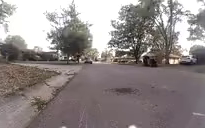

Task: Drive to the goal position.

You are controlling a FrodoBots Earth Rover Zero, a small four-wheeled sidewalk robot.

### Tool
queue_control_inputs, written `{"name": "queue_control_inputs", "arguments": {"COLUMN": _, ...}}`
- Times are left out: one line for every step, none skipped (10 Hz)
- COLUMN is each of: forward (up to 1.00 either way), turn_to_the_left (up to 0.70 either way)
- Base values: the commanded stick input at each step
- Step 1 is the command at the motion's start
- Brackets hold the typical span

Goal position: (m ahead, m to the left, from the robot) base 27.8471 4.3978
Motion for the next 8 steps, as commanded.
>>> {"name": "queue_control_inputs", "arguments": {"forward": 0.08, "turn_to_the_left": 0.00}}
{"name": "queue_control_inputs", "arguments": {"forward": 0.09, "turn_to_the_left": 0.00}}
{"name": "queue_control_inputs", "arguments": {"forward": 0.09, "turn_to_the_left": 0.00}}
{"name": "queue_control_inputs", "arguments": {"forward": 0.09, "turn_to_the_left": 0.00}}
{"name": "queue_control_inputs", "arguments": {"forward": 0.08, "turn_to_the_left": 0.00}}
{"name": "queue_control_inputs", "arguments": {"forward": 0.09, "turn_to_the_left": 0.00}}
{"name": "queue_control_inputs", "arguments": {"forward": 0.09, "turn_to_the_left": 0.00}}
{"name": "queue_control_inputs", "arguments": {"forward": 0.08, "turn_to_the_left": 0.00}}
